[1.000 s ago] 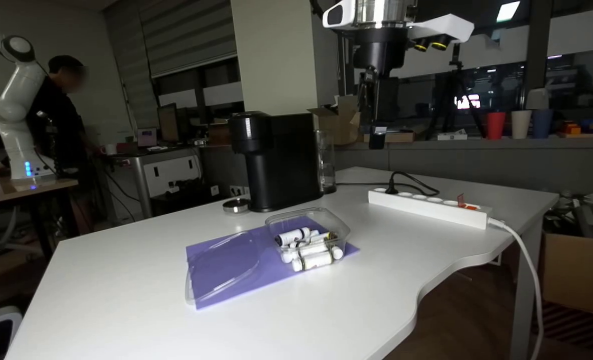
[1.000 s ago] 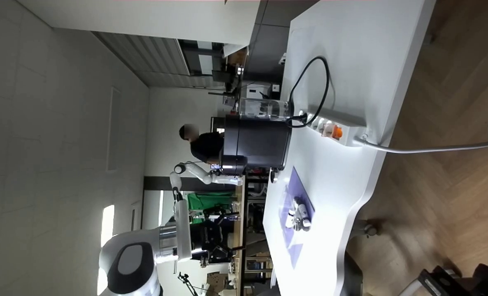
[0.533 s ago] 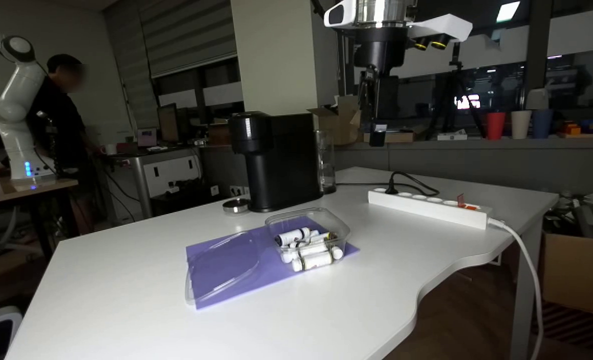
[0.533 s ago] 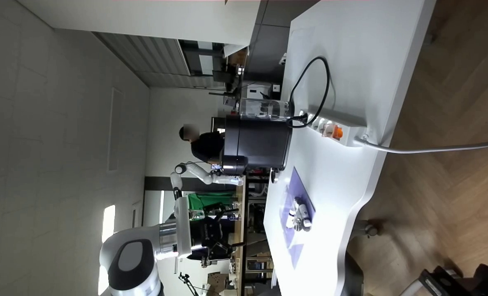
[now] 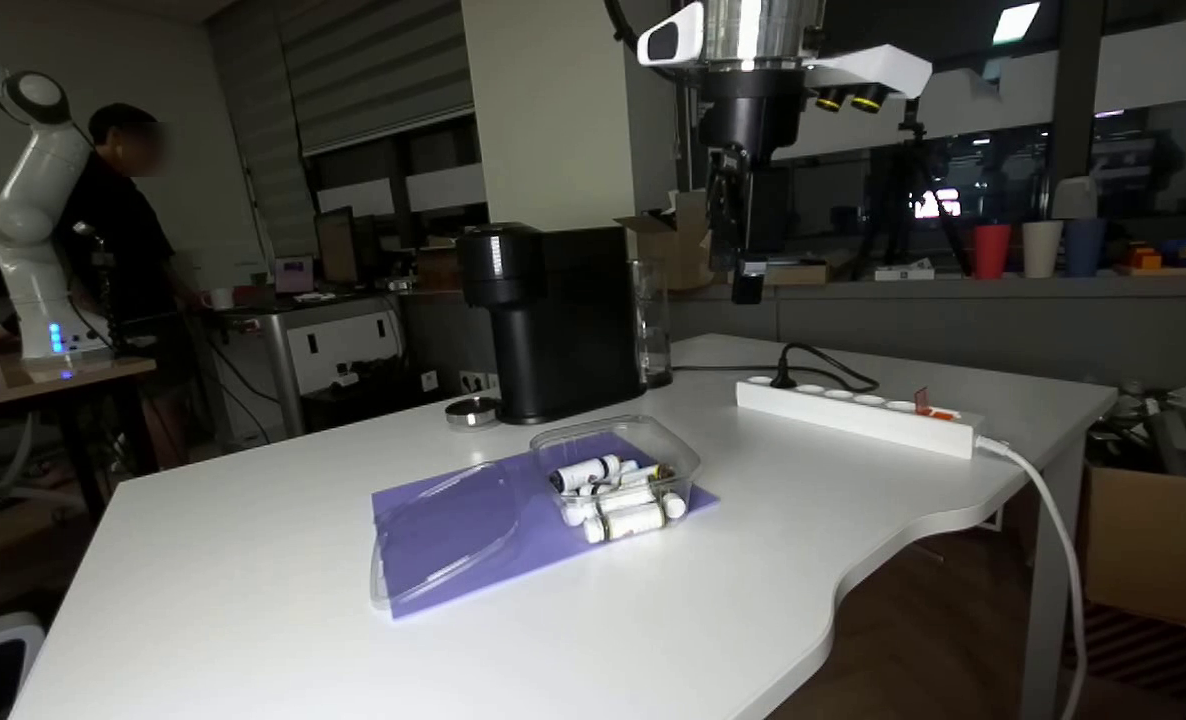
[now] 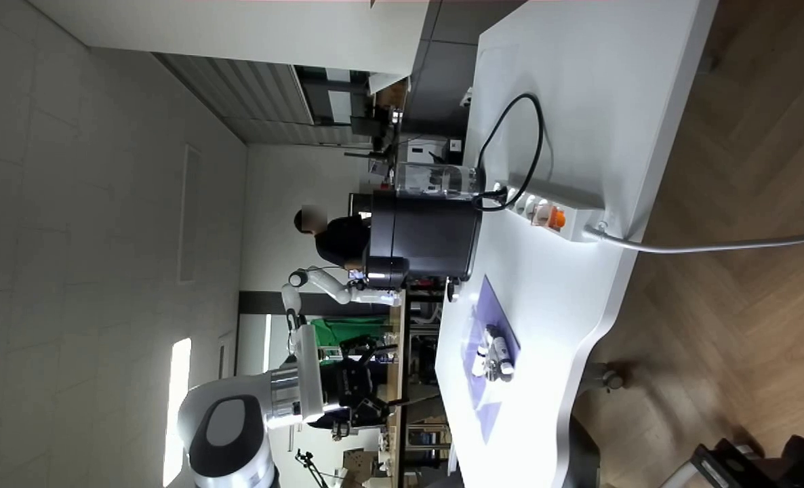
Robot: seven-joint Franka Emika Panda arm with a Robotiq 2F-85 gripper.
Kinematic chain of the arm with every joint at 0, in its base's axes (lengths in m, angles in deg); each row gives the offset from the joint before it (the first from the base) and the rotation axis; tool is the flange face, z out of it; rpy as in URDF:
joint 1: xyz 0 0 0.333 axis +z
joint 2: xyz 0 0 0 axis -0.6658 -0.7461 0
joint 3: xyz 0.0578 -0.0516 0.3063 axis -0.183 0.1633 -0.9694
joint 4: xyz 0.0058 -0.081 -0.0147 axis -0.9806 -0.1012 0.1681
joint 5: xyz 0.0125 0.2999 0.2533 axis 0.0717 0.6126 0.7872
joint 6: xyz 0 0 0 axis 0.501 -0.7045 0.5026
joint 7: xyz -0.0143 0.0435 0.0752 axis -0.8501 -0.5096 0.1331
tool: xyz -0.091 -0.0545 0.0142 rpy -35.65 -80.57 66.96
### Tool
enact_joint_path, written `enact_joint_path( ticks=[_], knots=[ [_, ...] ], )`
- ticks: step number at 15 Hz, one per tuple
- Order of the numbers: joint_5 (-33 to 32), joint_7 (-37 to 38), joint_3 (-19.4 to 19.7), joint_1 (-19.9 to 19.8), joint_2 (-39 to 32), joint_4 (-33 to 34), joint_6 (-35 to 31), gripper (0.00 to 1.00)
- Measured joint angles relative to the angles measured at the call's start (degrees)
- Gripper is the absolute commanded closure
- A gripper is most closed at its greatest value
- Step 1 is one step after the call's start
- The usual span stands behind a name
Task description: Move a bottle from the container to the table
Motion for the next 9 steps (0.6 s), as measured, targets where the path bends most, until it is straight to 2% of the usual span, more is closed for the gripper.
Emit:
enact_joint_path(
  ticks=[5,9],
  knots=[
    [1.2,-9.8,-4.3,-1.1,-12.4,4.7,-11.0,0.0],
    [0.1,-14.9,-10.7,-4.9,-24.6,11.8,-17.7,0.0]
  ],
)
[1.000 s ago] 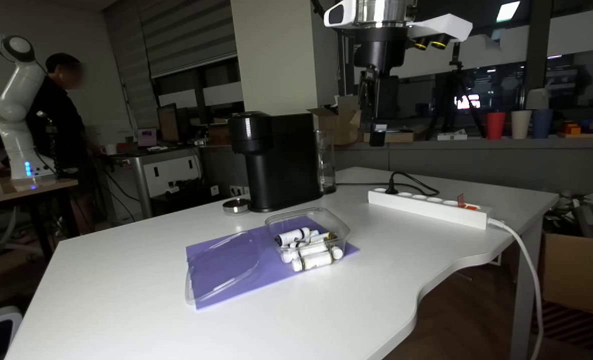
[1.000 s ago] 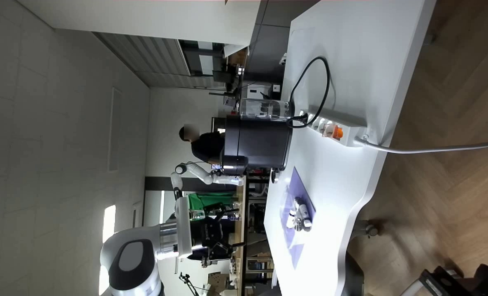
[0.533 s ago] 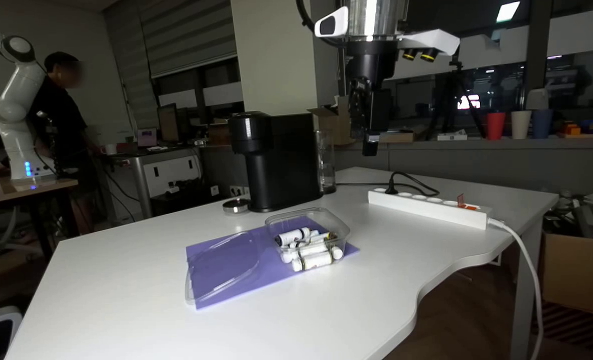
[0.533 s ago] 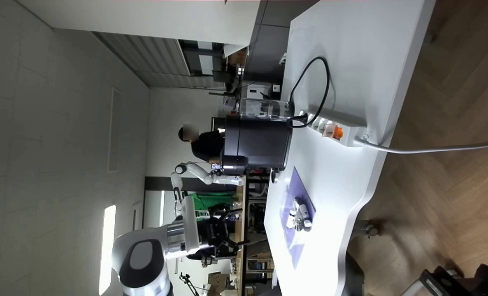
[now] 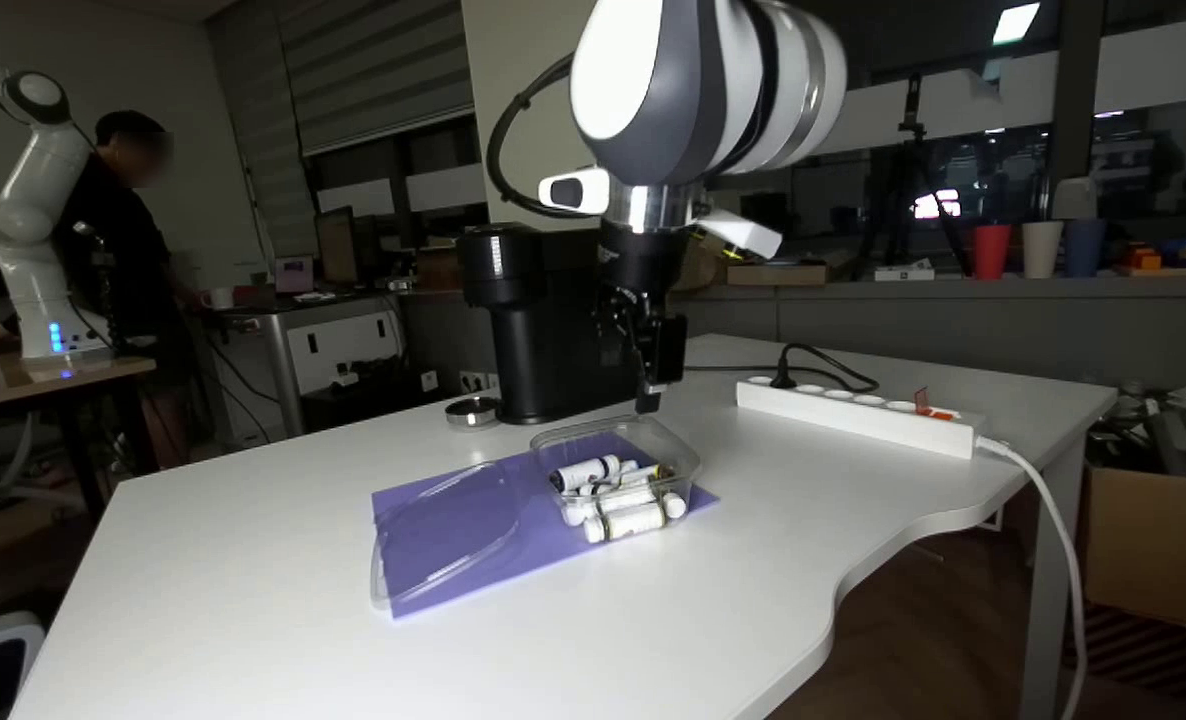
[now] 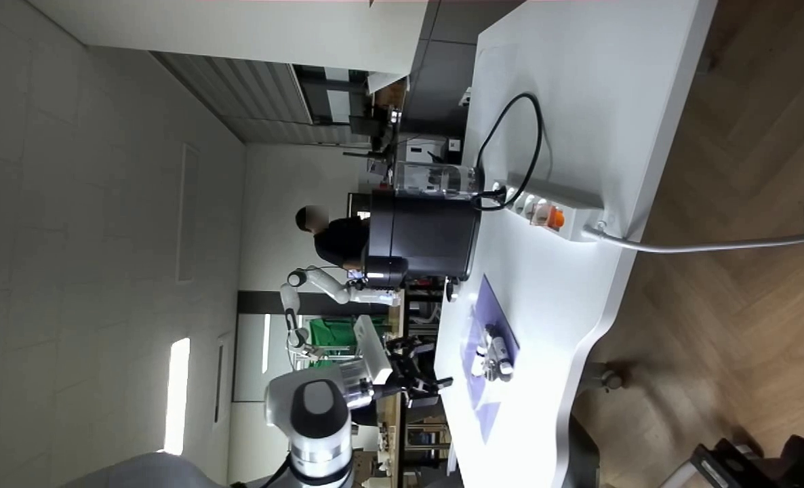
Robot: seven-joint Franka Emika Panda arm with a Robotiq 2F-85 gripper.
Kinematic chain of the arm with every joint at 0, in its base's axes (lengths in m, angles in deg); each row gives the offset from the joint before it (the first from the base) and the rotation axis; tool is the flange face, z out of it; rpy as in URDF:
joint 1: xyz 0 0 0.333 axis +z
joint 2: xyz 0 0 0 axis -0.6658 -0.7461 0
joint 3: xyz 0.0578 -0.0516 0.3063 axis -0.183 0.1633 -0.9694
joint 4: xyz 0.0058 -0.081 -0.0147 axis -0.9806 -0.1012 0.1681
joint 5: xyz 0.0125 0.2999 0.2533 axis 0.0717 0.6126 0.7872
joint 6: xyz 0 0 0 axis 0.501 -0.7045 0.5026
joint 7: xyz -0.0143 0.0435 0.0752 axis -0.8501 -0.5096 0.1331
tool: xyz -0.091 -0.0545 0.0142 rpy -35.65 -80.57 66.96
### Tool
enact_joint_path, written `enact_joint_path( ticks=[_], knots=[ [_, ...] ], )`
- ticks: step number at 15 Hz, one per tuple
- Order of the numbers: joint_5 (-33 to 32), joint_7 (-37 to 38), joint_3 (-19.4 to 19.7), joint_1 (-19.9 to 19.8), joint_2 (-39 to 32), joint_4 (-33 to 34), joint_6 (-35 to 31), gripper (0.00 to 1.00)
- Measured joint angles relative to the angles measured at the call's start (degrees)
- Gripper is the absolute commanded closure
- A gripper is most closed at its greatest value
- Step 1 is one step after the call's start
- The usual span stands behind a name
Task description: Move a bottle from the container to the table
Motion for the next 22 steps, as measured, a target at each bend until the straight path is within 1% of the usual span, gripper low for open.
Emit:
enact_joint_path(
  ticks=[3,6,7,9,10,11,12,13,14,16,18,19,20,21,22],
  knots=[
    [-2.9,-0.3,-3.1,-2.3,-6.7,5.5,-0.1,0.0],
    [-4.5,-1.8,-5.8,-5.2,-10.6,9.4,0.4,0.0],
    [-4.5,-2.4,-6.7,-6.2,-11.5,10.3,0.8,0.12],
    [-4.4,-3.4,-8.6,-8.0,-12.8,11.9,2.0,0.14],
    [-4.3,-3.7,-9.7,-9.0,-13.4,12.6,2.9,0.17],
    [-4.1,-4.0,-10.8,-10.1,-14.0,13.3,3.9,0.15],
    [-3.5,-4.5,-12.0,-11.2,-14.6,13.9,5.1,0.4],
    [-2.8,-5.0,-13.1,-12.1,-15.3,14.5,6.1,0.4],
    [-1.9,-5.6,-14.0,-12.9,-16.0,15.1,7.0,0.44],
    [-0.7,-6.6,-15.2,-13.9,-17.5,16.2,8.0,0.6],
    [0.0,-7.2,-15.6,-14.1,-19.1,17.0,8.1,0.74],
    [0.0,-7.3,-15.6,-14.1,-19.8,17.4,8.0,0.5],
    [0.0,-7.4,-15.6,-14.1,-20.6,17.7,7.8,0.34],
    [0.0,-7.4,-15.7,-14.1,-21.3,18.0,7.5,0.51],
    [0.0,-7.5,-15.7,-14.1,-21.8,18.3,7.2,0.79]
  ],
)
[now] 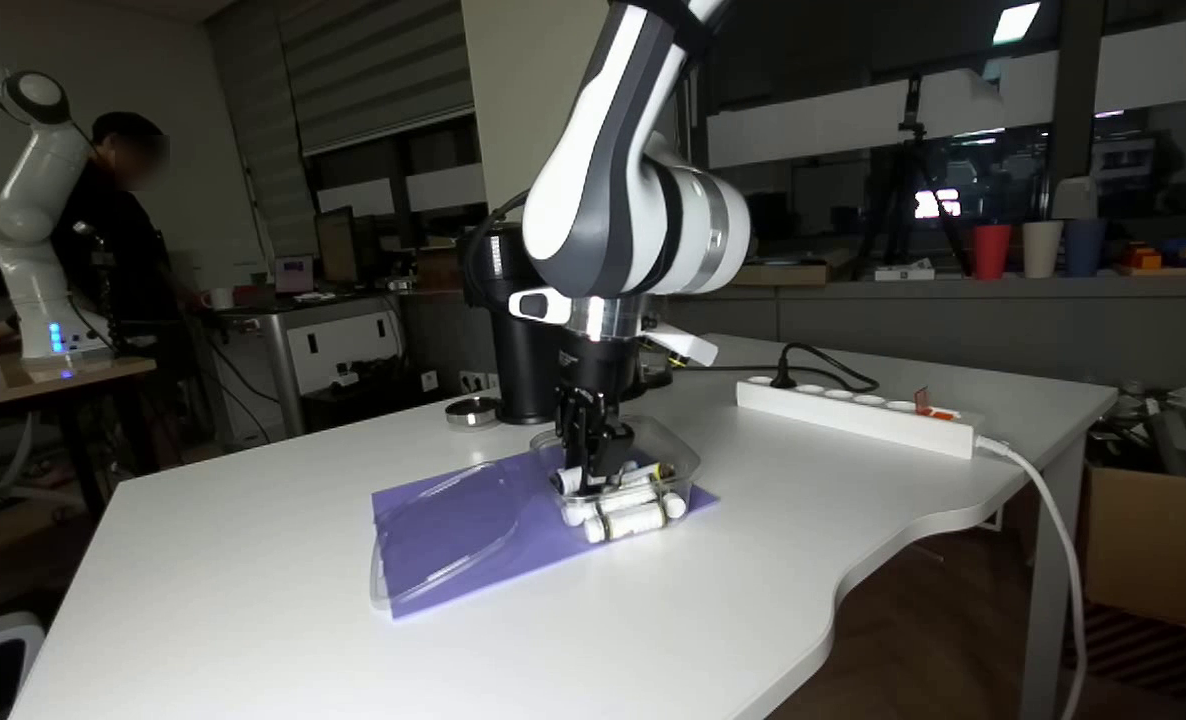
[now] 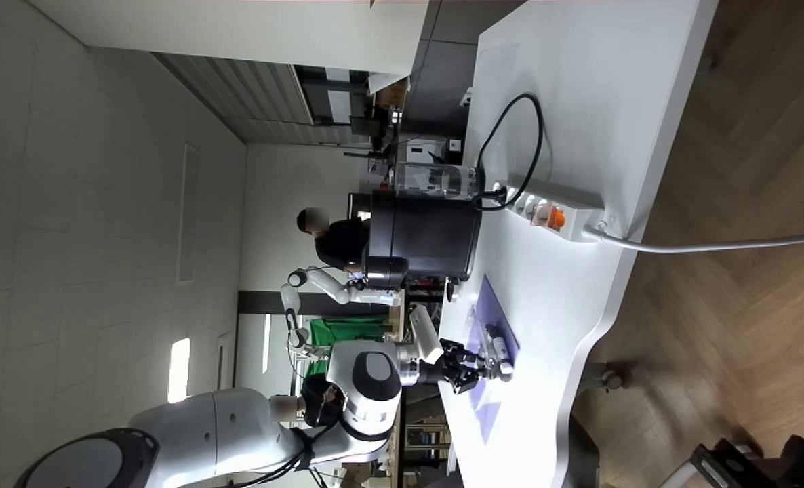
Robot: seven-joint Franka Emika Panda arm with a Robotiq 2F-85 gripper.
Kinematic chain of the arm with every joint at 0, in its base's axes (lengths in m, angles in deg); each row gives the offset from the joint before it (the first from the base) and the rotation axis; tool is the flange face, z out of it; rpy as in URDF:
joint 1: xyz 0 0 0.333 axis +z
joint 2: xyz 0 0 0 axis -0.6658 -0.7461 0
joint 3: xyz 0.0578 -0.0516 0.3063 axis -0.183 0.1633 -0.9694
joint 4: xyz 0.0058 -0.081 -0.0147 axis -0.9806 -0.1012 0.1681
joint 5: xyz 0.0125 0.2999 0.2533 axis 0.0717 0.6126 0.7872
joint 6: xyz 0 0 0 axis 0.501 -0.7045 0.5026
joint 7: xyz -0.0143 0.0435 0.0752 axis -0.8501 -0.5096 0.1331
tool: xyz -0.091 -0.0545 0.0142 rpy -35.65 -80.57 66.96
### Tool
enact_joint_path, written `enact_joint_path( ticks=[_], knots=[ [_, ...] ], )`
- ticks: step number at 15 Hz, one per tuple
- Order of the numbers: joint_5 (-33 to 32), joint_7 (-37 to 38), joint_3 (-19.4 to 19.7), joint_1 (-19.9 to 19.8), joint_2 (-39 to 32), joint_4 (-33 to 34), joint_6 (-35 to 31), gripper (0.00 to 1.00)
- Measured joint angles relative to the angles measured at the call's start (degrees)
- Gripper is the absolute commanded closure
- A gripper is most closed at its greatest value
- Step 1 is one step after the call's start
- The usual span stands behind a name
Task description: Move a bottle from the container to the table
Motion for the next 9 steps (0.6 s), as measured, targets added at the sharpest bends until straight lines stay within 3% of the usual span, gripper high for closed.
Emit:
enact_joint_path(
  ticks=[2,5,9],
  knots=[
    [0.0,0.0,0.0,0.0,-0.4,0.4,-0.3,0.77],
    [0.0,0.0,0.2,0.0,-0.4,0.8,-0.3,0.97],
    [0.2,1.5,1.1,0.6,0.0,3.2,2.3,0.93]
  ],
)
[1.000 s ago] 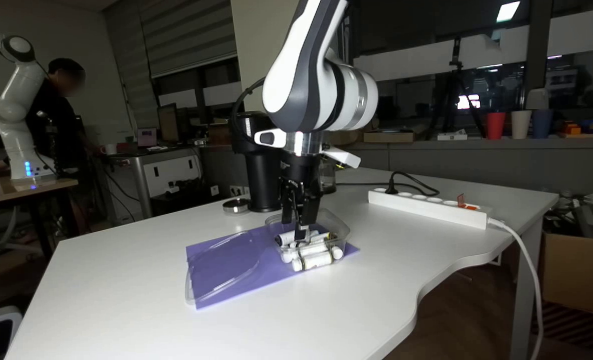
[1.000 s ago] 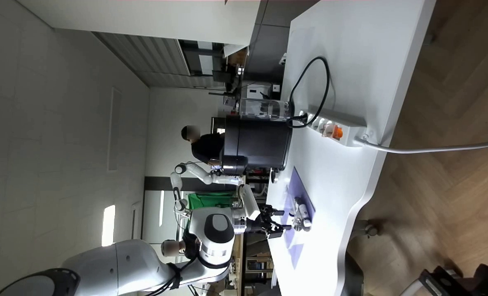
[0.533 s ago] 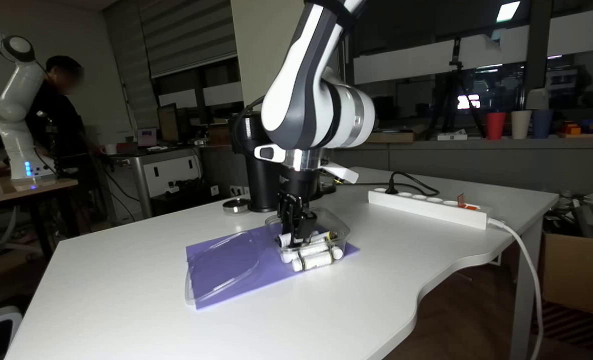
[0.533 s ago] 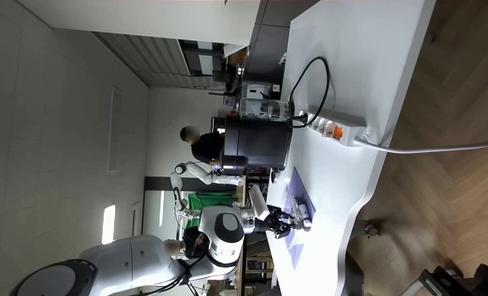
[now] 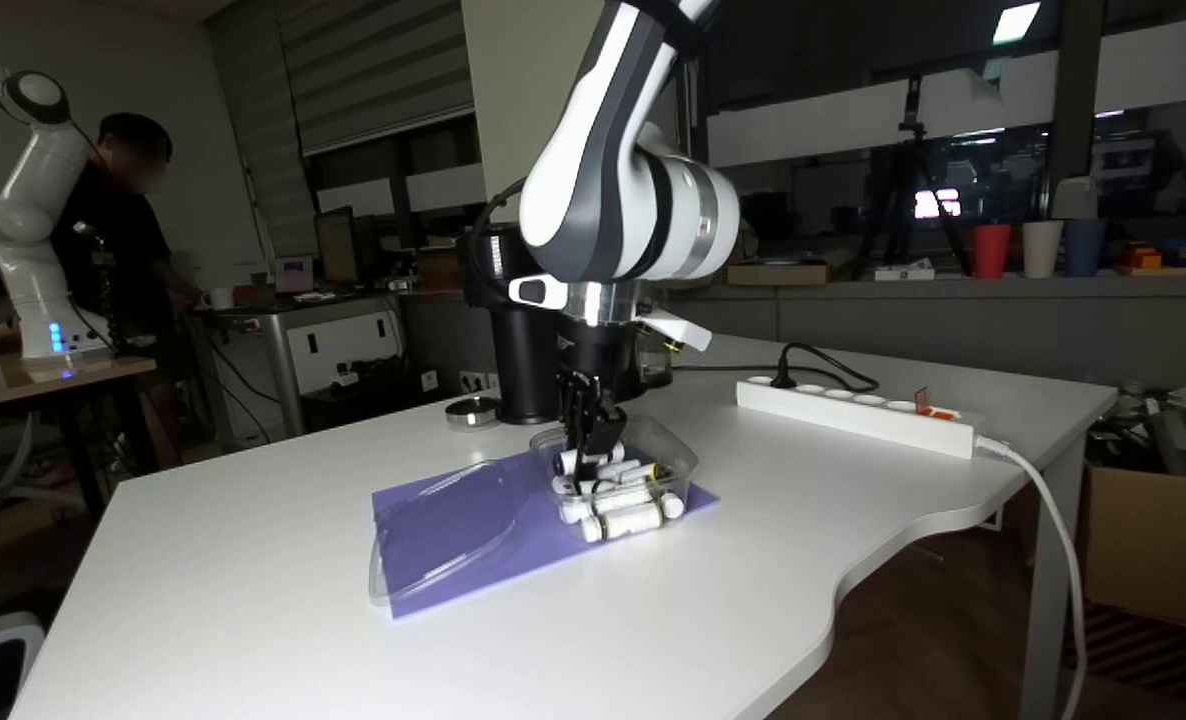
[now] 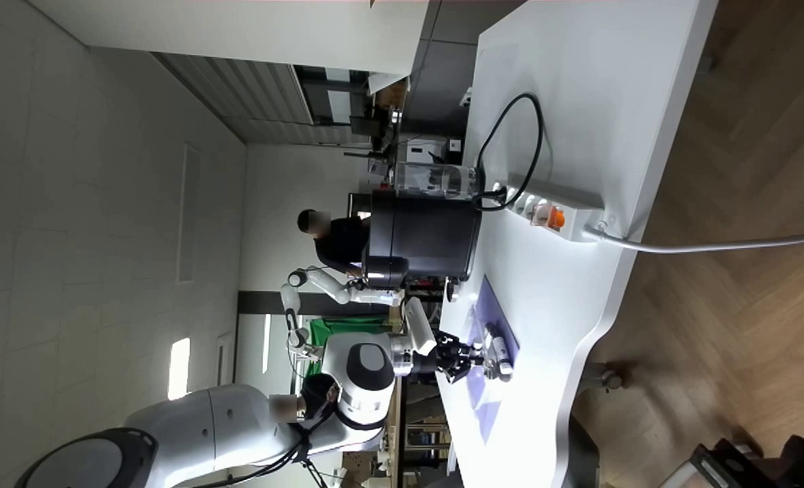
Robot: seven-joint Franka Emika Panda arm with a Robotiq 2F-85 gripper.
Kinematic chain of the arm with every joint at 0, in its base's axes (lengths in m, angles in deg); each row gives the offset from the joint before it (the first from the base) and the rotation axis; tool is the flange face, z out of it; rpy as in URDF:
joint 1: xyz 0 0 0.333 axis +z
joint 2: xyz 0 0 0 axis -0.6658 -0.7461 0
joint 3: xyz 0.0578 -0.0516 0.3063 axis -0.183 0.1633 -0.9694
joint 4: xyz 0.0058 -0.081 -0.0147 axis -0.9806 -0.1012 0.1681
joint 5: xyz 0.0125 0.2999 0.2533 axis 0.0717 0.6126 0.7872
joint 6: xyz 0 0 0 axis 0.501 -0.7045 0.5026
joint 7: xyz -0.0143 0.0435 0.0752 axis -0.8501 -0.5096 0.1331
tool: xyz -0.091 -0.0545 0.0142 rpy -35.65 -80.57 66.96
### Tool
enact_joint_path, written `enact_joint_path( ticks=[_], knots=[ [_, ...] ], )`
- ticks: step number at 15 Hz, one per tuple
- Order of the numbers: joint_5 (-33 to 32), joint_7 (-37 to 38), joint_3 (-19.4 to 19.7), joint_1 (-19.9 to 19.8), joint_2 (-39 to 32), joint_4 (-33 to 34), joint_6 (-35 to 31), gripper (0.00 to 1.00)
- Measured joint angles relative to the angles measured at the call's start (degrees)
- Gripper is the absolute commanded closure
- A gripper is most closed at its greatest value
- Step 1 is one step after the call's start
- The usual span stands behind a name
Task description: Move a bottle from the container to the table
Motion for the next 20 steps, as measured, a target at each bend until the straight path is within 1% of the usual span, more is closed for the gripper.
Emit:
enact_joint_path(
  ticks=[3,6,8,10,12,14,18,19,20],
  knots=[
    [0.0,2.8,2.3,1.8,2.2,2.8,3.9,0.93],
    [1.0,3.7,3.0,2.2,5.4,4.9,7.3,0.93],
    [1.7,3.4,3.1,1.9,6.6,5.9,7.3,0.93],
    [2.0,2.8,3.5,1.8,6.2,6.8,6.4,0.93],
    [2.0,2.3,4.2,1.8,4.2,8.1,5.0,0.93],
    [2.0,1.5,4.8,1.7,0.8,10.2,3.6,0.93],
    [1.9,1.1,5.1,1.3,-7.6,16.9,-0.2,0.93],
    [1.9,1.1,5.1,1.3,-9.5,18.6,-1.2,0.48],
    [1.9,1.1,5.0,1.3,-11.3,20.0,-1.9,0.46]
  ],
)
